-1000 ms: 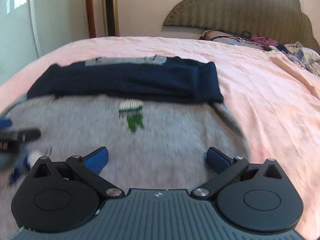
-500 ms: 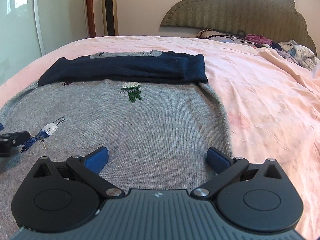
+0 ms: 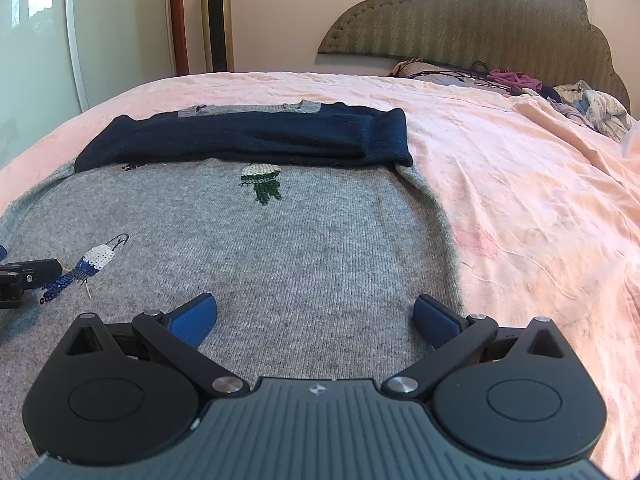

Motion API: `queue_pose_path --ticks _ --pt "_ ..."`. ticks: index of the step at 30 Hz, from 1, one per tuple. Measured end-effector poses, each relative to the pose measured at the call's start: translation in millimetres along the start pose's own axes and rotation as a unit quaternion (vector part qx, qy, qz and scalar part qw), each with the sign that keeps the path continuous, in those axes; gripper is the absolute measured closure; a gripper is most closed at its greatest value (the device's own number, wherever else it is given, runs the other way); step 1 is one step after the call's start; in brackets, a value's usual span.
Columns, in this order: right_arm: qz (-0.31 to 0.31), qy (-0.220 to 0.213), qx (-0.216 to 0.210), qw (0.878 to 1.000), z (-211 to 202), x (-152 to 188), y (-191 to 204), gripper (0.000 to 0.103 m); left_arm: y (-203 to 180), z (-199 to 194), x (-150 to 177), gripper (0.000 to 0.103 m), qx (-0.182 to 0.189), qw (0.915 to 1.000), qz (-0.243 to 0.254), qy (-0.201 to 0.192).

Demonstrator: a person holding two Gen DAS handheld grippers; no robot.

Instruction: Fold small clothes

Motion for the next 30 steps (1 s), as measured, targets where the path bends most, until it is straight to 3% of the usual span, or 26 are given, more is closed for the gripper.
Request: queue_pose_path --ticks 30 --pt "0.004 -0.001 0.001 1.0 0.5 -0.4 -0.2 0.0 1.6 -0.2 0.9 0.0 0.006 1.0 0.0 0.0"
Point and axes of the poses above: each gripper's, at about its wrist camera, not at the fingertips, and z roughly the way its jaws point, y to its left, x to its underside, the point moved 6 cm from there along z, roughly the way its jaws point, and after that the axes turned 5 degrees about x, right-handed, at the moved point
